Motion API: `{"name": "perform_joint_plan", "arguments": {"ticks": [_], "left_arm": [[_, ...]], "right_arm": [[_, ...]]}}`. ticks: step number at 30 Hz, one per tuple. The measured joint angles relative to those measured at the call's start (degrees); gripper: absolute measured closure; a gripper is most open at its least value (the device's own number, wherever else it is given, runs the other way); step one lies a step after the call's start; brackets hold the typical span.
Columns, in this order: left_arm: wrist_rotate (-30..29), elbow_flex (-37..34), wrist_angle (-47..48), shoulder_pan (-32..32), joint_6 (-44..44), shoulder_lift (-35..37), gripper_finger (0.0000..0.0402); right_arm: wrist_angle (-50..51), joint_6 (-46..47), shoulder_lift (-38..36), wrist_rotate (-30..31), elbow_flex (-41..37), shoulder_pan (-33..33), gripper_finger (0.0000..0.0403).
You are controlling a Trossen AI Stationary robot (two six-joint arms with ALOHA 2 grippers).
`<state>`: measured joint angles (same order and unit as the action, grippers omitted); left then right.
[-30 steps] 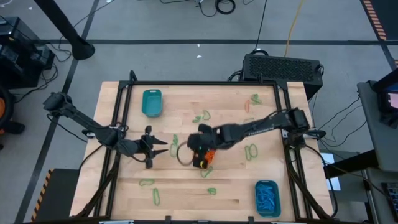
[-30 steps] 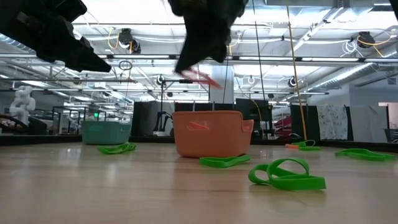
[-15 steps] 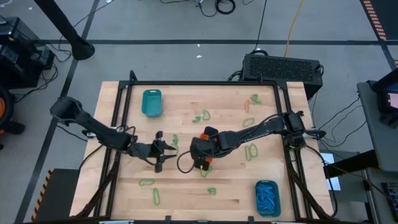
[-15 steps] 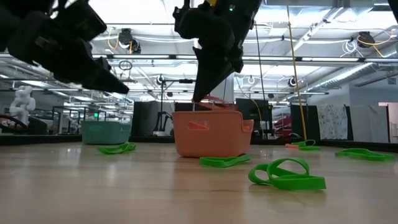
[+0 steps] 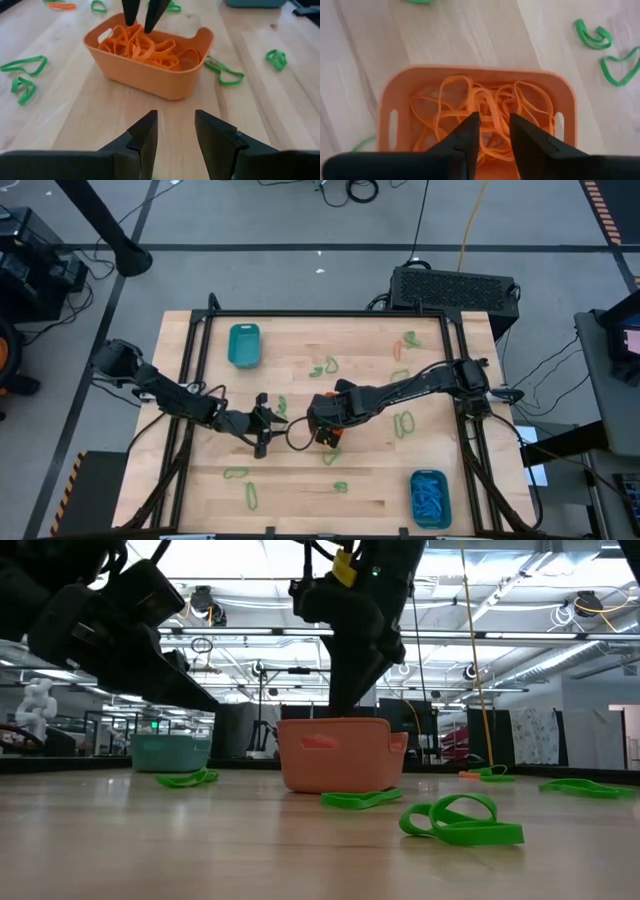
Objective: Sort rubber bands into baskets
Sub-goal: Put the orange rubber band into the orange bin
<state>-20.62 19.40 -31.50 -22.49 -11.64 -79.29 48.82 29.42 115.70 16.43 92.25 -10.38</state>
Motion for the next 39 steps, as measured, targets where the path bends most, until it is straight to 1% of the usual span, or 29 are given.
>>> {"name": "perform_joint_plan", "arguments": {"ticks": [3, 6, 8, 11, 14, 16, 18, 19, 20, 24, 27, 31, 36, 39], "left_arm": [[0.7, 0.0, -1.4, 0.0, 0.0, 0.0, 0.0263], [0.9, 0.0, -3.4, 0.0, 0.0, 0.0, 0.0263], [0.9, 0.0, -4.8, 0.0, 0.0, 0.0, 0.0263], [0.7, 0.0, -5.8, 0.0, -0.1, 0.0, 0.0263], [-2.7, 0.0, -5.7, 0.1, -2.8, 0.0, 0.0263], [-5.2, 0.0, -5.4, 0.3, -4.8, 0.0, 0.0263], [-5.6, 0.0, -5.4, 0.7, -6.5, 0.0, 0.0263], [-5.6, 0.0, -5.4, 0.8, -7.2, 0.0, 0.0263], [-5.6, 0.0, -5.3, 0.8, -7.5, 0.0, 0.0263], [-5.6, 0.0, -5.7, 0.8, -7.6, -0.5, 0.0263], [-5.9, 0.4, -5.7, 0.9, -8.7, -2.4, 0.0263], [-6.1, 2.5, -5.6, 1.8, -9.9, -7.6, 0.0263], [-6.0, 7.0, -5.8, 3.0, -10.5, -15.9, 0.0263], [-5.9, 9.4, -5.7, 3.4, -10.5, -19.1, 0.0263]], "right_arm": [[0.5, -1.7, 0.0, 0.0, 0.0, 0.2, 0.0286], [2.1, -1.9, -0.9, -0.1, 0.0, 0.3, 0.0274], [3.4, -1.5, -2.2, -0.1, 0.0, 0.3, 0.0271], [8.2, 1.0, -2.8, -0.1, 0.1, -0.2, 0.0274], [15.9, 5.7, -2.8, -0.3, 0.1, -0.7, 0.0295], [21.4, 9.1, -2.7, -0.4, -0.3, -1.0, 0.0324], [22.8, 11.5, -2.5, -0.3, -2.1, -1.0, 0.0364], [22.5, 11.8, -2.3, -0.4, -3.3, -1.0, 0.0382], [21.4, 11.9, -2.2, -0.7, -4.7, -0.9, 0.0392], [13.1, 9.5, -2.3, -5.1, -10.4, 0.7, 0.0398], [9.0, 8.5, -2.2, -5.7, -13.6, 2.4, 0.0401], [8.1, 8.9, -2.2, -5.5, -14.4, 3.8, 0.0402], [2.2, 6.6, -2.3, -5.9, -14.4, 5.0, 0.0402], [0.7, 5.5, -2.3, -5.7, -14.4, 5.4, 0.0402]]}}
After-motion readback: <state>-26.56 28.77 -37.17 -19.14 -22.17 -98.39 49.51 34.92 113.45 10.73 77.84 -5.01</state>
